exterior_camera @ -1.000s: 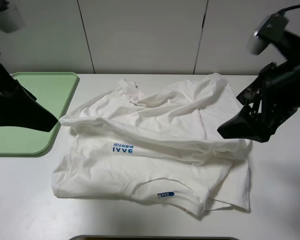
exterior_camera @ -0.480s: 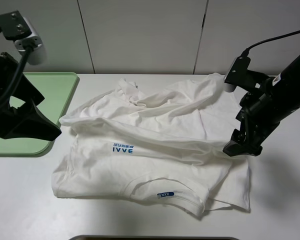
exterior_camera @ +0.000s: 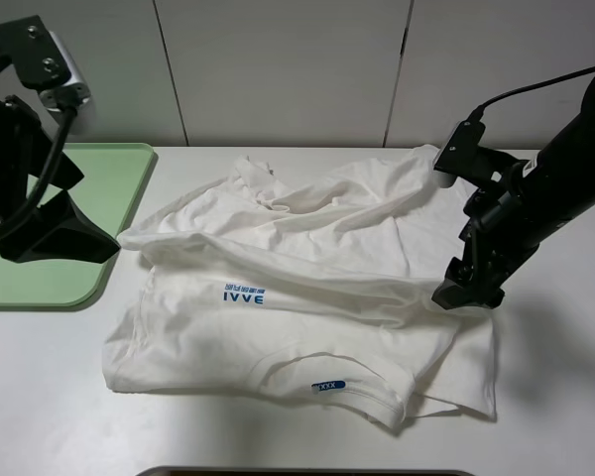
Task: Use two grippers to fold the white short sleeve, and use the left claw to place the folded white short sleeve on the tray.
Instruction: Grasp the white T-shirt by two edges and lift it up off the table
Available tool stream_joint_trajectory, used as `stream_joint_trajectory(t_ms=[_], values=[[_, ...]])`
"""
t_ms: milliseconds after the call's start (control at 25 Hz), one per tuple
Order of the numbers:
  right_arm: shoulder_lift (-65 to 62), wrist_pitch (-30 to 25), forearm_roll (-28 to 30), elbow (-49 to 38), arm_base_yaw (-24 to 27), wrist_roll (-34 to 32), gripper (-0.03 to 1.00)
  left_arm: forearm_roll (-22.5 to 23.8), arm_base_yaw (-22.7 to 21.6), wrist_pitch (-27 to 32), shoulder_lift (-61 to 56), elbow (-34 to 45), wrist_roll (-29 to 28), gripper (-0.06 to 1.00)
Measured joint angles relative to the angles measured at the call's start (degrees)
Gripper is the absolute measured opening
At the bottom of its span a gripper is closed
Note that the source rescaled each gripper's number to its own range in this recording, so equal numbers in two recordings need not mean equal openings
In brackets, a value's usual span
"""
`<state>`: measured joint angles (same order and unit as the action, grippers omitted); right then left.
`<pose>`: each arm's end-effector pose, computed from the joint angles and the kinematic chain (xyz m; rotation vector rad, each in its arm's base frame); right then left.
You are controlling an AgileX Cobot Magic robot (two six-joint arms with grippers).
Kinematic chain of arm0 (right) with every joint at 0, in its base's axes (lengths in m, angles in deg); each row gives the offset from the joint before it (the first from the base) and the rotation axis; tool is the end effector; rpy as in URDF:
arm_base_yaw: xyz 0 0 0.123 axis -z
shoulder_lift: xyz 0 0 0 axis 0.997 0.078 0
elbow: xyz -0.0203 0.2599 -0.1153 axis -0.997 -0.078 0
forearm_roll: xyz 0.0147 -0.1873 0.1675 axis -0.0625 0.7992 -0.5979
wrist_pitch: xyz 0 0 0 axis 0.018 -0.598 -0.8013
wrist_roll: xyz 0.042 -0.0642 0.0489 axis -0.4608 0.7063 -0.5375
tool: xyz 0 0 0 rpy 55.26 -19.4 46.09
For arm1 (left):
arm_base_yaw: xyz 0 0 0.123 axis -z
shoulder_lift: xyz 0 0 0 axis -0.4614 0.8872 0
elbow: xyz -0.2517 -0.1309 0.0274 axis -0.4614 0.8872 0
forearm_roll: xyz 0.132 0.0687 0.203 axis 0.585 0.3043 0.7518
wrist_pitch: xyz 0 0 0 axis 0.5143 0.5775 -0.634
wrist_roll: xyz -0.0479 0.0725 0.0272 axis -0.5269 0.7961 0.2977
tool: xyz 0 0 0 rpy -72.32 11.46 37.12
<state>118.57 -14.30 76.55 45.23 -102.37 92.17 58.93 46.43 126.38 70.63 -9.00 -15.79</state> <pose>0.2476 0.0871 0.1883 -1.4076 2.4713 0.0921 0.2113 -0.0904 0.2899 1.1972 2.2526 -0.1396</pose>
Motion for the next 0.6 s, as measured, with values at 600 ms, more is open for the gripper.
stream_joint_trajectory(t_ms=[600], values=[[2.73,3.82,2.2,0.0,0.0,0.83,1.0,-2.4,0.0,-0.3,9.79,0.0,0.13,0.96]])
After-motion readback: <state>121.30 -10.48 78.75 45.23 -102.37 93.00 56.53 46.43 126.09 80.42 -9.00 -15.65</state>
